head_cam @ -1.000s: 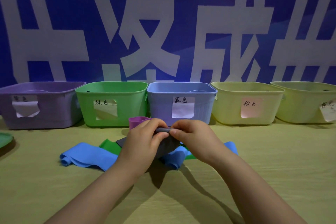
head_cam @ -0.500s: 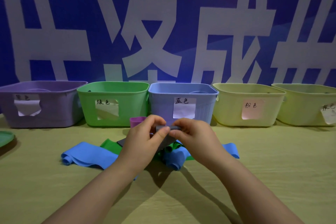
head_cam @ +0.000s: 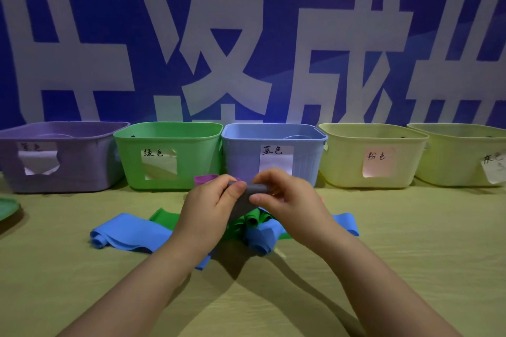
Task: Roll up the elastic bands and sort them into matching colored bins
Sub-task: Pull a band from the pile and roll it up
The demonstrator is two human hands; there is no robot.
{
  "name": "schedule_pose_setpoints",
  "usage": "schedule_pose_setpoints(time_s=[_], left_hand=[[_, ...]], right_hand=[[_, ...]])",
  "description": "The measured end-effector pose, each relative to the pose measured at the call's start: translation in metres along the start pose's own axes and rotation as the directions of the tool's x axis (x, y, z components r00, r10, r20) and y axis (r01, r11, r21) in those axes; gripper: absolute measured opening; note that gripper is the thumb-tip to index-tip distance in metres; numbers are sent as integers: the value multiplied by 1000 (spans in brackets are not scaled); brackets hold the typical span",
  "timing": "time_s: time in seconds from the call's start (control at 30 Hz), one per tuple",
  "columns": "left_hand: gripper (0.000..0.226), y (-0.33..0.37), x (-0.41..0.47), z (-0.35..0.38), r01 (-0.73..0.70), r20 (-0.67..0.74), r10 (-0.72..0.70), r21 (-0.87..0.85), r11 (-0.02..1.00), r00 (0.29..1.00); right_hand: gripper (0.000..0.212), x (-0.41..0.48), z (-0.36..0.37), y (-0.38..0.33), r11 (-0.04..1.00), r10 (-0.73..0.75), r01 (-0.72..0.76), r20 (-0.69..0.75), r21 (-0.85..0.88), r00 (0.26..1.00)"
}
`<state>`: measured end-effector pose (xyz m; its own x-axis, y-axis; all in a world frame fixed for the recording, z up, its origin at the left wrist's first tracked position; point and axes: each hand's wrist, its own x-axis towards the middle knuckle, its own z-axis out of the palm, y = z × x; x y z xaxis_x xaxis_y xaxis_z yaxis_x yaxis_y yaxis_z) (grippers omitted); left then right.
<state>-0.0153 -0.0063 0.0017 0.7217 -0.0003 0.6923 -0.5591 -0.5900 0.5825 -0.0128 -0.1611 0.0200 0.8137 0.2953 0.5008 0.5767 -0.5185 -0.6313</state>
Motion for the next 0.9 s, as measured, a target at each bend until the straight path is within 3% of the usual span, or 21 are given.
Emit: schedule_pose_setpoints(time_s=[0.1,0.2,0.37,0.43,0.5,0.6,0.73,0.9], left_hand=[[50,1,-2,2,11,22,-10,-22,1000,1000],[36,0,-3,3,20,78,-16,-53,998,997],[18,2,-5,1,-26,47,25,16,1000,999],[11,2,-4,0,-21,25,20,29,999,999],[4,3,-3,-1,12,14,-12,8,1000,1000],[12,5,-4,0,28,44,-26,-34,999,999],[31,8,-9,2,53,67,-49,-57,997,997],[25,8,-8,-1,-44,42,44,8,999,998]], right_hand=[[2,0,-3,0,996,-18,19,11,-82,1000],[19,2,-4,1,988,-5,10,37,-155,999],[17,0,-6,0,993,47,-40,54,-110,997],[11,0,-3,1,998,49,-48,24,-33,999],[19,1,0,2,998,43,-43,-3,45,999],[22,3,3,4,994,29,-23,-56,111,998],[18,2,4,3,996,46,-41,-63,77,997],[22,1,5,1,997,38,-37,-15,75,999]])
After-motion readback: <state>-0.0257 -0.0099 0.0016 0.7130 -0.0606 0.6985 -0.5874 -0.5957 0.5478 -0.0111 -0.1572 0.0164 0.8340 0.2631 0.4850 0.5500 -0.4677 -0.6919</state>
